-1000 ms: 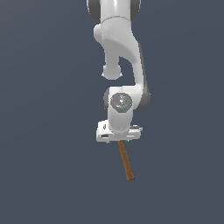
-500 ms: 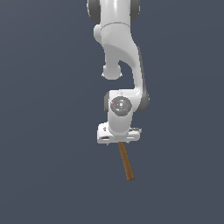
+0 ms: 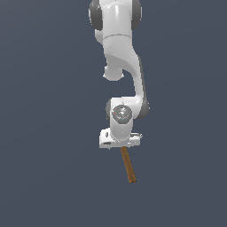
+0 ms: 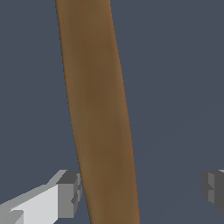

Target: Pick up the object and move it to a goal position.

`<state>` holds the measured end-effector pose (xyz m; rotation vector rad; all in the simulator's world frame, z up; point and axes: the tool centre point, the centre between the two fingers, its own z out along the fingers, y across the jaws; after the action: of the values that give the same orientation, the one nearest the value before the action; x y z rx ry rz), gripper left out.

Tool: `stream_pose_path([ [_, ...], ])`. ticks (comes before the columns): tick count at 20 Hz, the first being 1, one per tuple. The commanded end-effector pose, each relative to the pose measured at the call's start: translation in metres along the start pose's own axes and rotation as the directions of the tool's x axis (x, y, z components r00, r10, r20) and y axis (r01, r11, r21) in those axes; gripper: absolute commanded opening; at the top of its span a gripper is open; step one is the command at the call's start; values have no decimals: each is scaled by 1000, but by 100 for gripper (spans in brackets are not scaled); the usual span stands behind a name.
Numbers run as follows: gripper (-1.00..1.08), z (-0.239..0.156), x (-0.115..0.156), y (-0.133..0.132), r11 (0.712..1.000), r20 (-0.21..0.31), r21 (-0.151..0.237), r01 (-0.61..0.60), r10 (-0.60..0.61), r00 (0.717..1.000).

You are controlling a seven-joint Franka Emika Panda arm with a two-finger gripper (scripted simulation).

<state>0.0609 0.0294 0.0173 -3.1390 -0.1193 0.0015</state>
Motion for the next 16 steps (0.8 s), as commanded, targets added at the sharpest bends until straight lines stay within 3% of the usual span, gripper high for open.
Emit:
stream_pose_path([
  [1, -100, 1, 1, 1, 1000, -1, 0, -1, 1, 1000],
  [16, -100, -7, 0, 1, 1000, -2, 1, 3, -3, 1000],
])
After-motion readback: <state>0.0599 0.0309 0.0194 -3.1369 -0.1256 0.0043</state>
